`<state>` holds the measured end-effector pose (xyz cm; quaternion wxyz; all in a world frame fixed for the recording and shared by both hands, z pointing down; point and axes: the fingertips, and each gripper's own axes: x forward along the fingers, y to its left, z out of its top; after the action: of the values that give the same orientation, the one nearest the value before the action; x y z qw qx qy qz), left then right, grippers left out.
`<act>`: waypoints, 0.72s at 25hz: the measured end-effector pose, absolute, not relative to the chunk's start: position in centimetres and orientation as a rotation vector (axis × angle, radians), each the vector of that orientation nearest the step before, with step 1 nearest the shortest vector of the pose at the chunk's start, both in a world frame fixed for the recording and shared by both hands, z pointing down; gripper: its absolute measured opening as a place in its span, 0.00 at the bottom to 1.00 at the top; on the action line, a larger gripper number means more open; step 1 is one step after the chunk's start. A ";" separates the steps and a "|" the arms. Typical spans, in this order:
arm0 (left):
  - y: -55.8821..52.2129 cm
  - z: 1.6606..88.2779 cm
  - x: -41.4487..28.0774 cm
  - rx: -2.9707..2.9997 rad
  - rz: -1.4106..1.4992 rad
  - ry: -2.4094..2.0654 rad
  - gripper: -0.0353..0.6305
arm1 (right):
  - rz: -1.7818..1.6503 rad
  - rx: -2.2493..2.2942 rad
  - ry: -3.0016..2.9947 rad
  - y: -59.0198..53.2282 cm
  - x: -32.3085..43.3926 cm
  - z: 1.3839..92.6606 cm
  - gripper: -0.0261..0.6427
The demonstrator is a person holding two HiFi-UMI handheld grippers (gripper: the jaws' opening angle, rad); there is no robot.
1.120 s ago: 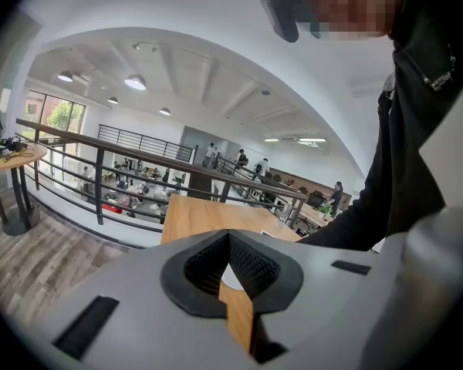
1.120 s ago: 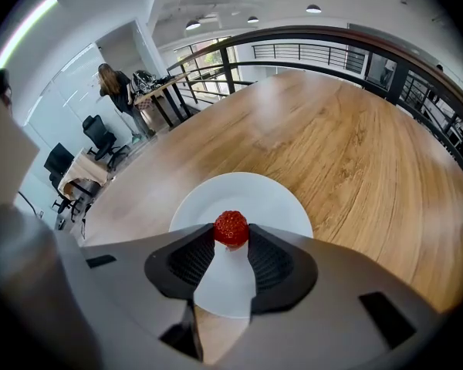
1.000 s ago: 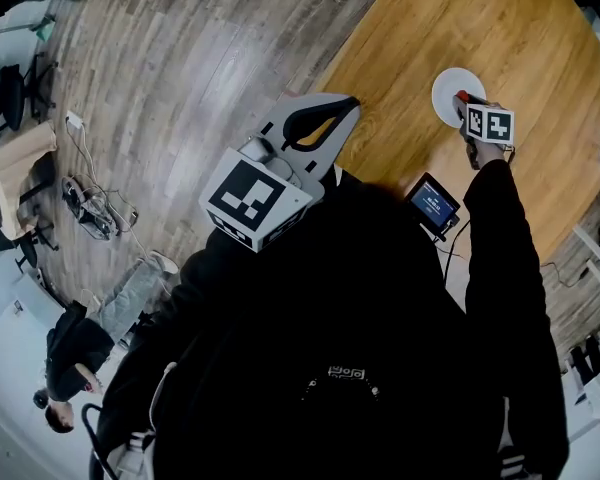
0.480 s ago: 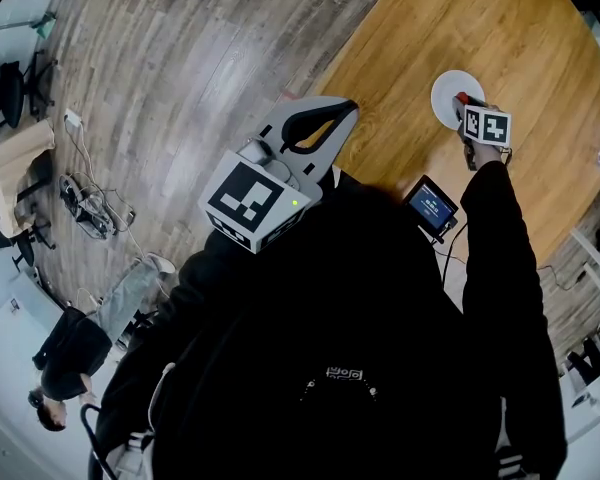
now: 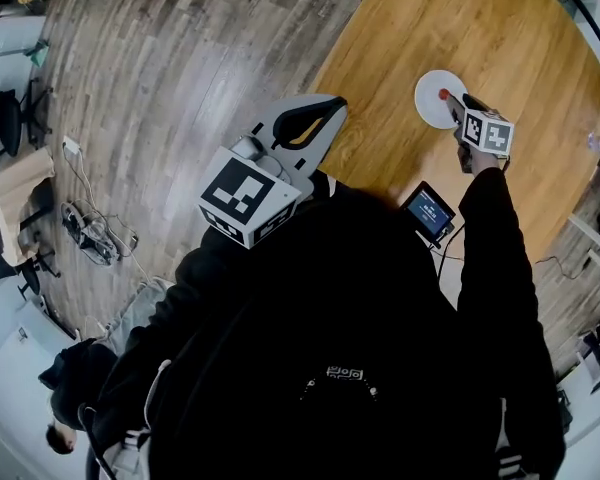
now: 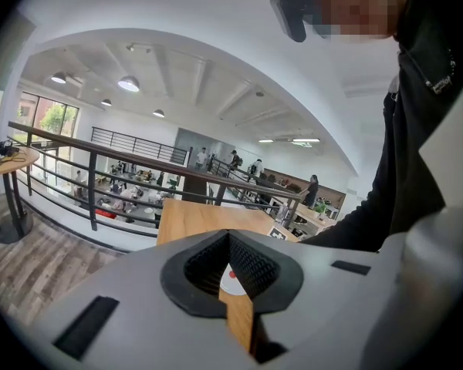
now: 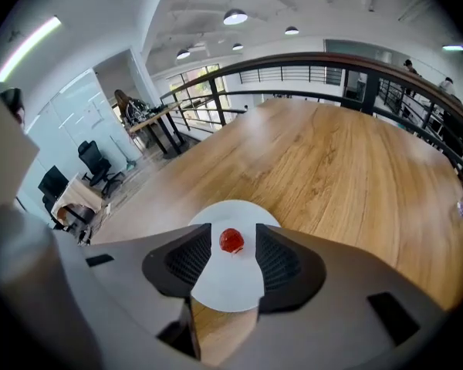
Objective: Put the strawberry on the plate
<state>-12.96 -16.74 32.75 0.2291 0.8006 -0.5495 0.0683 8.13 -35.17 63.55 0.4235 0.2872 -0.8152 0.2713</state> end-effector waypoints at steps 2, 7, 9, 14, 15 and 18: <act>-17.9 32.9 -12.5 2.236 0.188 -1.489 0.05 | 0.707 0.762 -2.104 -35.9 8.9 61.9 0.30; -20.0 34.1 -11.0 2.345 0.211 -1.386 0.05 | 0.710 0.913 -2.285 -36.8 11.5 55.8 0.26; -20.7 35.3 -10.8 2.377 0.211 -1.352 0.05 | 0.680 0.972 -2.340 -36.5 12.6 54.3 0.16; -24.9 37.3 -10.2 2.463 0.215 -1.268 0.05 | 0.651 1.080 -2.444 -37.2 14.4 51.1 0.07; -25.4 37.7 -10.0 2.480 0.219 -1.249 0.05 | 0.646 1.084 -2.465 -37.1 14.4 50.7 0.07; -26.0 39.3 -9.3 2.539 0.238 -1.186 0.05 | 0.609 1.071 -2.551 -34.9 13.3 49.2 0.07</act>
<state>-9.35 -26.02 39.30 0.1640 0.8906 -0.4159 0.0836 13.35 -34.90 49.24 0.1537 0.3736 -0.8898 0.2123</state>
